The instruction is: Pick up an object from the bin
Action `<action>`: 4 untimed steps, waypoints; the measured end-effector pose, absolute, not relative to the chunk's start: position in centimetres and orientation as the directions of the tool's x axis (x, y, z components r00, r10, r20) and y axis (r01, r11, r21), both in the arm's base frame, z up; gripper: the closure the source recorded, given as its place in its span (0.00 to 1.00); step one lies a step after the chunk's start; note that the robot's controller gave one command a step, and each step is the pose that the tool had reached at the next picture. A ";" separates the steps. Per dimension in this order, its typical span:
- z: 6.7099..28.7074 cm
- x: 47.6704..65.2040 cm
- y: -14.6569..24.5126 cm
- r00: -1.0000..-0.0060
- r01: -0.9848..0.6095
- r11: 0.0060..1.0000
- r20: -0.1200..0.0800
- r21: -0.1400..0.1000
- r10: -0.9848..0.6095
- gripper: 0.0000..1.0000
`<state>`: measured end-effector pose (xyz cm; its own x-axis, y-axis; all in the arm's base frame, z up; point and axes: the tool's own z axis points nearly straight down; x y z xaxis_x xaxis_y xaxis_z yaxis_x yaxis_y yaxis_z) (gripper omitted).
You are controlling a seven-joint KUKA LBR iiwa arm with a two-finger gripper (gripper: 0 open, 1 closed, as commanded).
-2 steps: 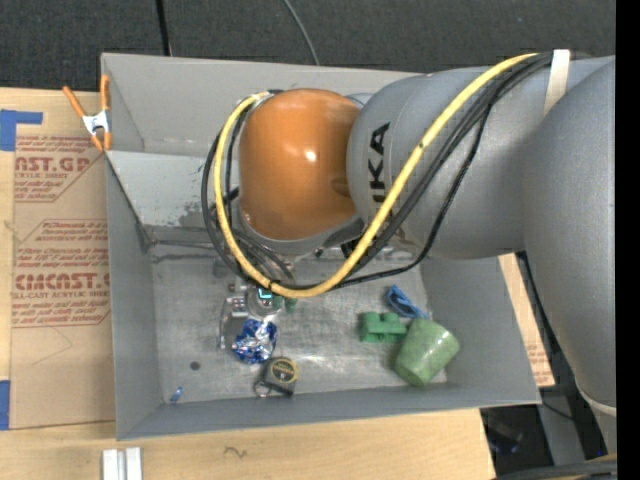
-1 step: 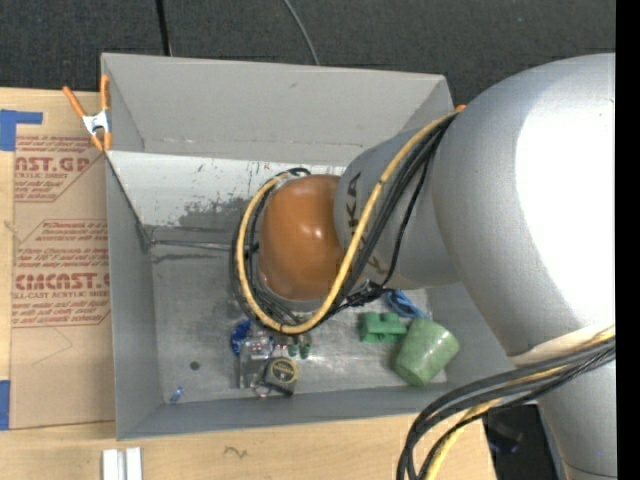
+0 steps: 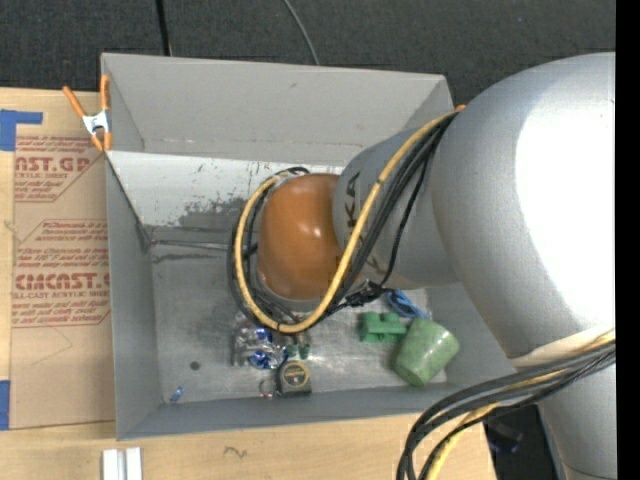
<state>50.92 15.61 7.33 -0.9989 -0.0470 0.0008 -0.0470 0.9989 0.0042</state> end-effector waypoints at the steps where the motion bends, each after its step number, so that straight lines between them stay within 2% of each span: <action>1: 15.5 51.3 3.9 -0.989 -0.148 0.989 -0.006 -0.003 -0.148 1.00; 2: 15.3 51.3 4.1 -0.989 -0.150 0.989 -0.004 -0.002 -0.150 0.00; 3: 9.3 50.1 8.3 -0.920 -0.393 0.920 -0.002 0.000 -0.393 0.00; 4: 9.3 50.1 8.3 -0.920 -0.391 0.920 -0.002 0.002 -0.391 1.00</action>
Offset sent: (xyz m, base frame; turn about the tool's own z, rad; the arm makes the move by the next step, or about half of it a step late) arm 0.0020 -0.1125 0.0785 -0.1083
